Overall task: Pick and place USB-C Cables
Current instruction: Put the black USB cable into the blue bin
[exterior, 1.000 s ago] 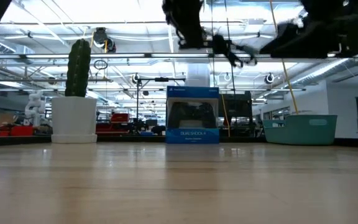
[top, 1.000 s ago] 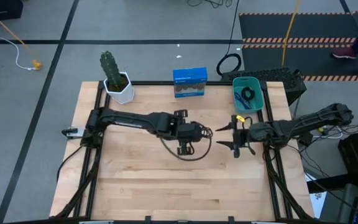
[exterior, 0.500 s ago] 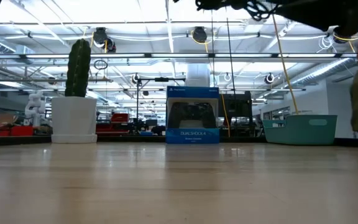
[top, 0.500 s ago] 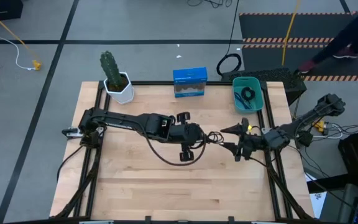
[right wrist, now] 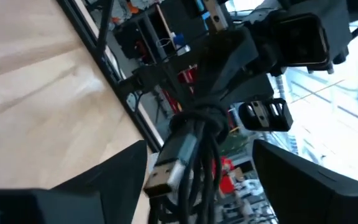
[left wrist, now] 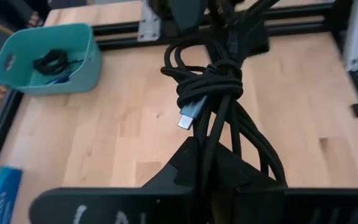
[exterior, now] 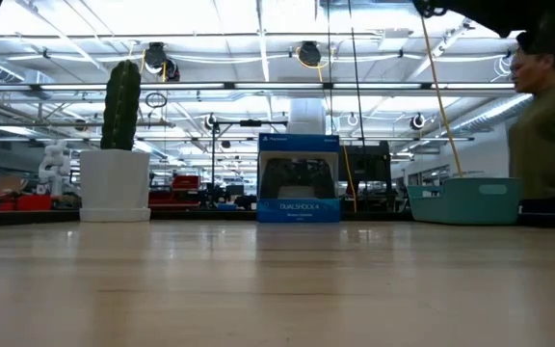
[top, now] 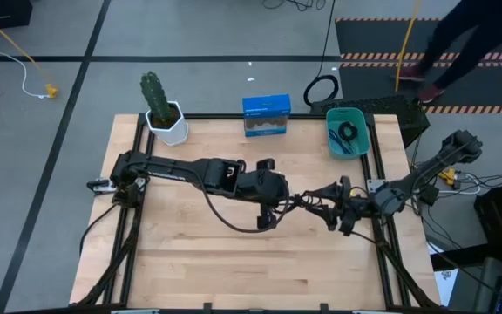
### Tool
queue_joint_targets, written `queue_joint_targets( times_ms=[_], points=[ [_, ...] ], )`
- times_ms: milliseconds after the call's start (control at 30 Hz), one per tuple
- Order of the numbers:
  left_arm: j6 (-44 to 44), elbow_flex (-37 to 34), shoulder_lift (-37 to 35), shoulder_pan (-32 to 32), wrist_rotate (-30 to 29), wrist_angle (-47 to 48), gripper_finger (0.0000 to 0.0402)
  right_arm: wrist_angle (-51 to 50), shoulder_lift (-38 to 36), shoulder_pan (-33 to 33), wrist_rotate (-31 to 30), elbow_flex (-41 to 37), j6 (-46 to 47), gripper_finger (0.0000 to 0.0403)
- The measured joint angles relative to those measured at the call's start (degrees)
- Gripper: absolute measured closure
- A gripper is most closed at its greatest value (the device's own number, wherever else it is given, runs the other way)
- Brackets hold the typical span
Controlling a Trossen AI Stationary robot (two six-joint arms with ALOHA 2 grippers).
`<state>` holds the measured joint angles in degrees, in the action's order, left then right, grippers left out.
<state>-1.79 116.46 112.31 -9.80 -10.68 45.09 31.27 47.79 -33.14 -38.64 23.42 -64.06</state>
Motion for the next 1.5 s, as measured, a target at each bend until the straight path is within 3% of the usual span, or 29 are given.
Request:
queue_joint_targets(
  times_ms=[133,267,667,767,900,1167,1267,1500],
  points=[
    [0.03,0.00,0.02,0.02,0.36,-0.29,0.0392,2.56,2.84,-0.03,-0.42,0.03,-2.06,0.0150],
    [-0.22,0.00,0.02,0.04,0.35,-0.28,0.0375,5.09,4.89,-0.03,-2.10,0.04,-3.75,0.0191],
    [-1.52,-0.02,0.02,-0.83,0.33,0.21,0.0359,5.82,5.31,-0.03,-2.28,0.04,-4.15,0.0326],
    [-1.72,-0.02,0.02,-1.42,0.34,0.23,0.0336,5.80,5.31,-0.03,-2.27,0.04,-3.41,0.0353],
    [-1.53,-0.11,-0.46,-2.25,-0.96,0.33,0.0272,5.79,5.29,-0.01,-2.35,0.04,-1.70,0.0383],
    [-1.54,-0.07,-5.35,-3.99,-8.63,4.86,0.0165,5.77,5.27,0.01,-7.78,0.04,2.34,0.0397],
    [-1.74,-0.07,-7.85,-4.31,-11.72,7.05,0.0153,5.18,5.29,0.26,-9.68,0.07,5.84,0.0397],
    [-7.62,-0.02,-10.93,-5.34,-18.07,17.53,0.0166,5.28,5.21,1.26,-22.94,1.85,11.97,0.0397]
  ],
)
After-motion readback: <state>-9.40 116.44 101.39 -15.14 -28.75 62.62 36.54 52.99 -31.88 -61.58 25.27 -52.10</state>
